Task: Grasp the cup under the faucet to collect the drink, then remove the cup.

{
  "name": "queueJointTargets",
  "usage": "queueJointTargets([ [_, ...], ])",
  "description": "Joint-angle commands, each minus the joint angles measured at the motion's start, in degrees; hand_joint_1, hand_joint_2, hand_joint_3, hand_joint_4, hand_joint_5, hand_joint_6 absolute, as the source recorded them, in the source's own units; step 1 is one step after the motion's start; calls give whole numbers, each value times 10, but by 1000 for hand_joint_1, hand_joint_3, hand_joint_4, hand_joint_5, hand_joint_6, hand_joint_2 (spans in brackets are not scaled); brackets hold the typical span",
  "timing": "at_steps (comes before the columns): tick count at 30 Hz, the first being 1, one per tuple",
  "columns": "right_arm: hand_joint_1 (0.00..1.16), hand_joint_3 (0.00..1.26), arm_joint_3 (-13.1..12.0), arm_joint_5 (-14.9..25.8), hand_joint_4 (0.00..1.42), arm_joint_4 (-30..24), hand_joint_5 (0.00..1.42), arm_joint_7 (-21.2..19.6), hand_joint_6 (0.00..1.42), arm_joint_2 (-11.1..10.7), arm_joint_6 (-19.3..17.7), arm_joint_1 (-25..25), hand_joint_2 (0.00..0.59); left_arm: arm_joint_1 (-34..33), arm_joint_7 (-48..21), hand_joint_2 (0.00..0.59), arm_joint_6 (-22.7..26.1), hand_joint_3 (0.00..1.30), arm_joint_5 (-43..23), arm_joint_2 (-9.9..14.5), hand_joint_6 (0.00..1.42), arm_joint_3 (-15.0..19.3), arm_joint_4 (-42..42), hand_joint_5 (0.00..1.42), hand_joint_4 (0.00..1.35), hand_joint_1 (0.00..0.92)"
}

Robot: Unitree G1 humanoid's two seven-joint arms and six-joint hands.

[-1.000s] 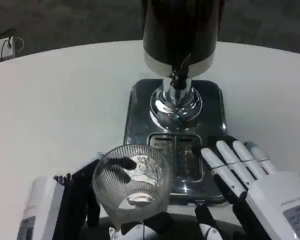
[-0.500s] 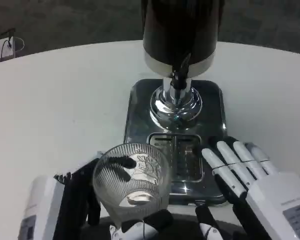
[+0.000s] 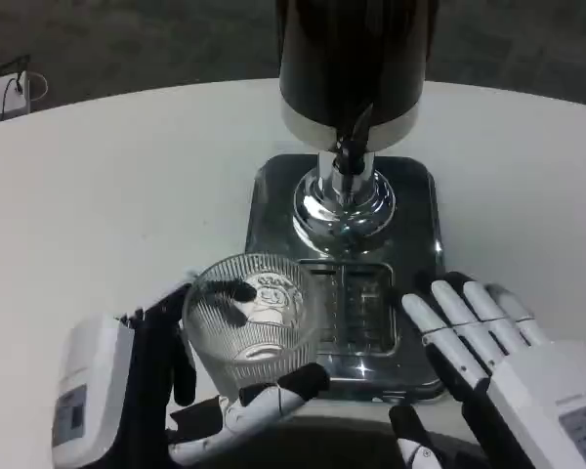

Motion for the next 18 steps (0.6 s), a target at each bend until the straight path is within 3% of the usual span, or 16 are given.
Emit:
queueJointTargets([
  [1,164,75,-5,-3,1,-9,0,-1,31,3,2,8,533,-38,30,0,13,1013,19,0,1424,-2,39,1284,1120,626],
  [12,164,75,-9,-7,1,-16,0,-1,31,10,8,13,533,-174,77,0,50,1012,37,15,1424,-2,173,1284,1120,626],
  [18,164,75,-1,-14,1,-16,0,5,31,21,16,0,533,-237,112,0,72,1006,49,12,1424,-25,245,1284,1119,626],
])
